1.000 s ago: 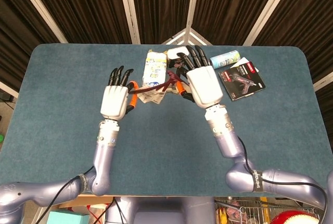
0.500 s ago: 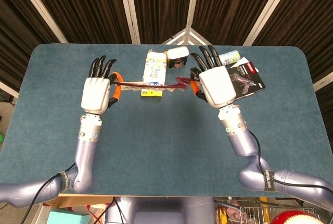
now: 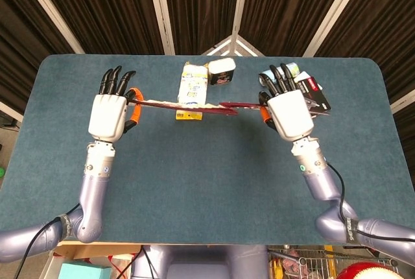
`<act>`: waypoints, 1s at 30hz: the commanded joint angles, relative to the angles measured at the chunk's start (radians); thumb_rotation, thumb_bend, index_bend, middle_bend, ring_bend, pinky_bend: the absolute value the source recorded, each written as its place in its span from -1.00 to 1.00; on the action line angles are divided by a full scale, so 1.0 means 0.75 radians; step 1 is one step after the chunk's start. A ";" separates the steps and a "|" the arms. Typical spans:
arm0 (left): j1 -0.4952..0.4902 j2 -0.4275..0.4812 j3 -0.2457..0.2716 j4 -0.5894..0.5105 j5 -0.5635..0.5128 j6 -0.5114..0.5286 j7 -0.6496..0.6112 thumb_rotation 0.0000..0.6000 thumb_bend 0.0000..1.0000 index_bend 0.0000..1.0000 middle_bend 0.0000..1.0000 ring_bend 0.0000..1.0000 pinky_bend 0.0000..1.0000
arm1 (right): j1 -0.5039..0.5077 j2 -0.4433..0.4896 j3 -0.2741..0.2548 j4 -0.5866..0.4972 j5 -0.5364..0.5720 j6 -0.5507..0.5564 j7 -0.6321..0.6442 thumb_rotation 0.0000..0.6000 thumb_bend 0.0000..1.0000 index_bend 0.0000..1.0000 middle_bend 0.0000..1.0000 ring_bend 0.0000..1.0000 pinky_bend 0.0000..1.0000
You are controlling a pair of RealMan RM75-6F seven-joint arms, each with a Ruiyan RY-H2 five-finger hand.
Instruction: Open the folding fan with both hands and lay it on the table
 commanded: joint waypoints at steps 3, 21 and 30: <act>0.004 0.010 0.010 -0.008 0.006 0.003 -0.007 1.00 0.32 0.26 -0.72 -1.00 -1.00 | -0.031 0.011 -0.039 0.037 -0.054 0.034 -0.031 1.00 0.37 0.56 -0.57 -0.88 -1.00; -0.001 0.003 0.060 -0.045 0.036 0.009 -0.001 1.00 0.32 0.26 -0.72 -1.00 -1.00 | -0.090 0.054 -0.051 0.016 -0.106 0.077 -0.036 1.00 0.37 0.57 -0.57 -0.88 -1.00; -0.002 -0.009 0.074 -0.092 0.049 0.037 0.032 1.00 0.31 0.26 -0.72 -1.00 -1.00 | -0.129 0.094 -0.049 -0.036 -0.112 0.100 -0.034 1.00 0.37 0.57 -0.57 -0.88 -1.00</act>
